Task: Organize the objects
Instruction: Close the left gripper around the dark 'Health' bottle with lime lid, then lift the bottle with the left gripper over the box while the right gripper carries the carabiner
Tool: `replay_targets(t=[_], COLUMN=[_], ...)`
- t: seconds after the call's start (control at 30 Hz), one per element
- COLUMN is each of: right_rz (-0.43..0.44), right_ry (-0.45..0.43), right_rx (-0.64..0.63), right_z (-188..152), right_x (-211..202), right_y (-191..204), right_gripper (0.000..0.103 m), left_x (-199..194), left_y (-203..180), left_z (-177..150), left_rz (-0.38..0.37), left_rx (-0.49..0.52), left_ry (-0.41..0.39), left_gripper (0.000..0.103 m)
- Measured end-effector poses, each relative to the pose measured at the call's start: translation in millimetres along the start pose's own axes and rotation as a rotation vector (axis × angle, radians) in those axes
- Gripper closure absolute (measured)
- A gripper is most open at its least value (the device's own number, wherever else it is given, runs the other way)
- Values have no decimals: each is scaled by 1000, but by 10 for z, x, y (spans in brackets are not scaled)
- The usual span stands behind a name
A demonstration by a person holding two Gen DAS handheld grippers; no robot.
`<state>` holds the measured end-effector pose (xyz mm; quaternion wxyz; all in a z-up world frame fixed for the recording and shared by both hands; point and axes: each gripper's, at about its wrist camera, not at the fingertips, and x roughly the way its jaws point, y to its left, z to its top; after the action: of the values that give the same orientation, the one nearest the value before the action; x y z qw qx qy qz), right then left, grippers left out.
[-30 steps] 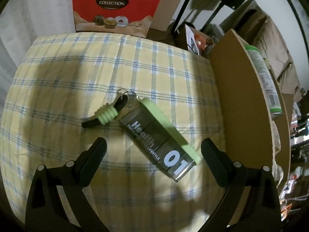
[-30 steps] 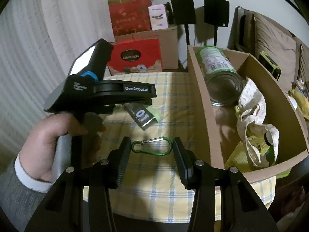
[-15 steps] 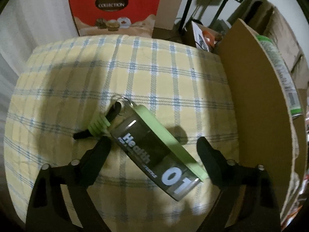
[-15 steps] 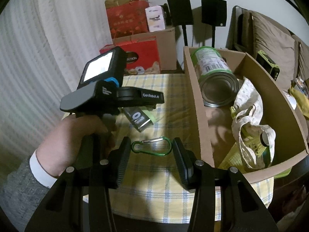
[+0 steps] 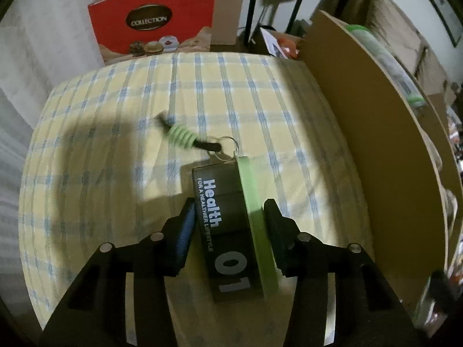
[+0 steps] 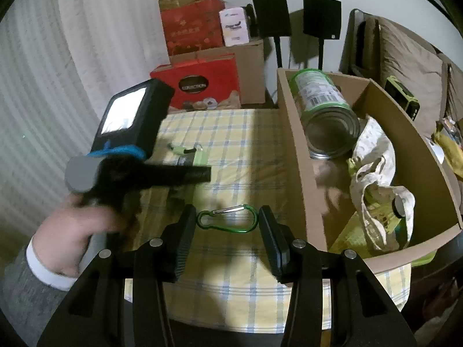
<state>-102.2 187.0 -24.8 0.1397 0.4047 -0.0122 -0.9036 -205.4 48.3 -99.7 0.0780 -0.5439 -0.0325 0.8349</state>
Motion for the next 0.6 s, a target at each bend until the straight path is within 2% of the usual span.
replay_targets(t=[0.17,0.37,0.6], right_rz=[-4,-25,-24], right_ry=[1,-24,-35], right_rx=[-2,-15,-14], right_z=[-5,14,44], right_x=[27,15,1], right_y=[42,59,35], right_gripper=[58,58,58], left_x=[-177,-600,-931], left_y=[38,78,99], left_z=[-229,-491,-541], left_rz=[-11,11,13], left_rx=[1,-13,-17], left_ry=[-46,-185,-287], left_gripper=[61,62,62])
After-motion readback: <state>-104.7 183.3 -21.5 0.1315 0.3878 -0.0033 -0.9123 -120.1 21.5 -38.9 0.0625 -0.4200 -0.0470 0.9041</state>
